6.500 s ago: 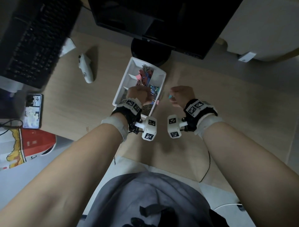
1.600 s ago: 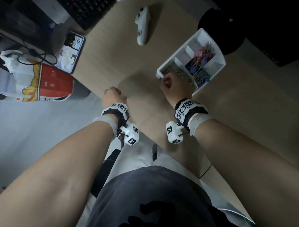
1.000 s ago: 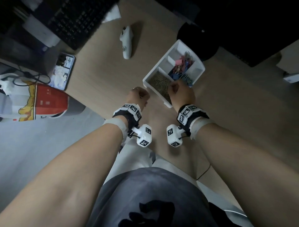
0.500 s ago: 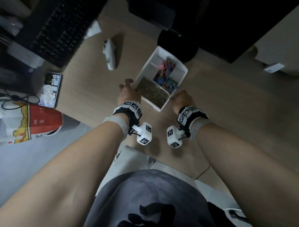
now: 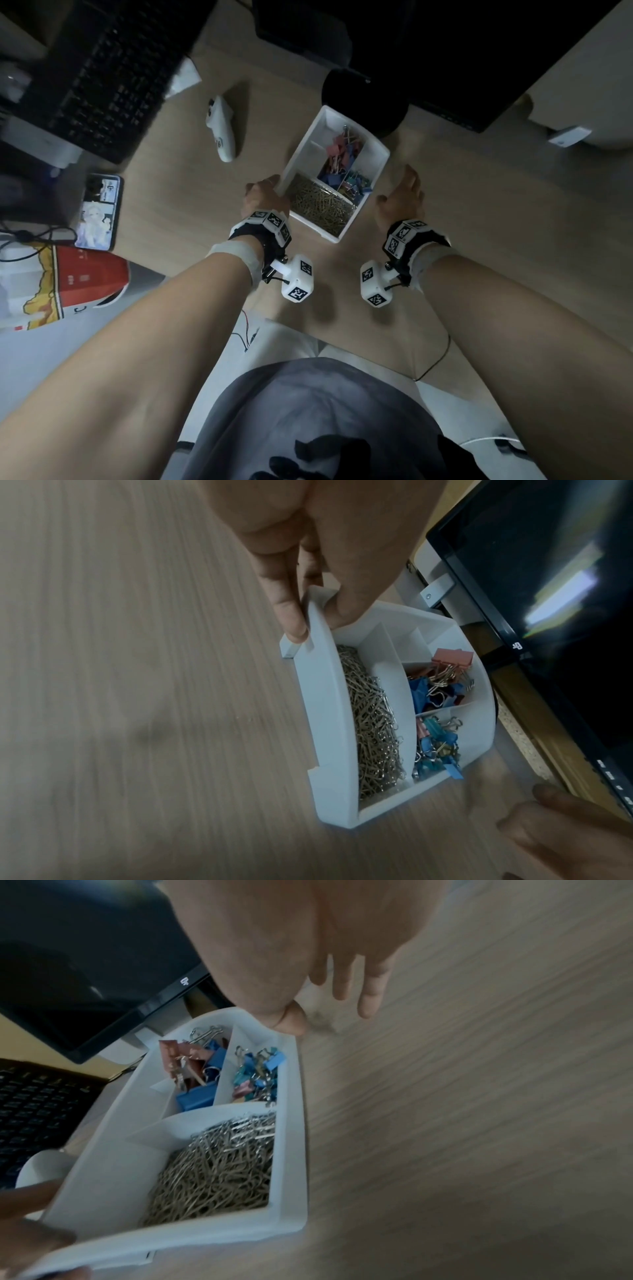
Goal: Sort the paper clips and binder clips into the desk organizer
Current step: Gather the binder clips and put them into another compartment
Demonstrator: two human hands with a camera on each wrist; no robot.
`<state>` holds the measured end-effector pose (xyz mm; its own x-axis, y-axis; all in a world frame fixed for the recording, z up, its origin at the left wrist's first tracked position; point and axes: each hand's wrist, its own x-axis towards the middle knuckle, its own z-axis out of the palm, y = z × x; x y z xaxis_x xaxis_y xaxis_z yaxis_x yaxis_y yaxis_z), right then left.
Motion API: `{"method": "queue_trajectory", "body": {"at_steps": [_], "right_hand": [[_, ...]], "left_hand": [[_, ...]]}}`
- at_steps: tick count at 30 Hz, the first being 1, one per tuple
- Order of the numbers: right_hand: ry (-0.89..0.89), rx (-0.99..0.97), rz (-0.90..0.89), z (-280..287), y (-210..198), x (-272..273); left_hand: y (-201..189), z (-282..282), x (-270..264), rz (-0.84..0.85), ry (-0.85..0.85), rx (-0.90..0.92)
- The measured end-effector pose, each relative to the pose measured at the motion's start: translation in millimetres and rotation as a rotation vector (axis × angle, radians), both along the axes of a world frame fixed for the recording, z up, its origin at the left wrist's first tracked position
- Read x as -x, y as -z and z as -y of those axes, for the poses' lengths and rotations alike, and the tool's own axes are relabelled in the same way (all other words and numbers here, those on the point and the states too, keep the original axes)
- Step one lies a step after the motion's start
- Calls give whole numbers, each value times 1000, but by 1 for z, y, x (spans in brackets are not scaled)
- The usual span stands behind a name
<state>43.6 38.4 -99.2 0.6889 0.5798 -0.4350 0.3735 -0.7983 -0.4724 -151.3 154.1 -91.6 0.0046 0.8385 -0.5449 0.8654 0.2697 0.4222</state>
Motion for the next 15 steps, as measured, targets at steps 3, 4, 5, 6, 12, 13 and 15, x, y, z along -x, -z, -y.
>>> {"method": "queue_trajectory", "body": {"at_steps": [3, 4, 5, 6, 12, 13, 15], "right_hand": [[-27, 22, -67, 6, 3, -12], [-36, 27, -82, 6, 5, -15], [-41, 29, -91, 7, 6, -17], [-40, 28, -102, 7, 7, -17], [-46, 23, -81, -1, 13, -16], [-55, 39, -77, -2, 14, -15], [-55, 76, -68, -1, 15, -14]], "left_hand": [[1, 1, -2, -19, 8, -29], [1, 1, -3, -34, 15, -30], [2, 1, -3, -48, 21, -28], [2, 1, -4, -62, 24, -23], [4, 3, -7, -95, 127, -5], [6, 2, -8, -95, 149, -3], [8, 2, -10, -99, 193, -18]]}}
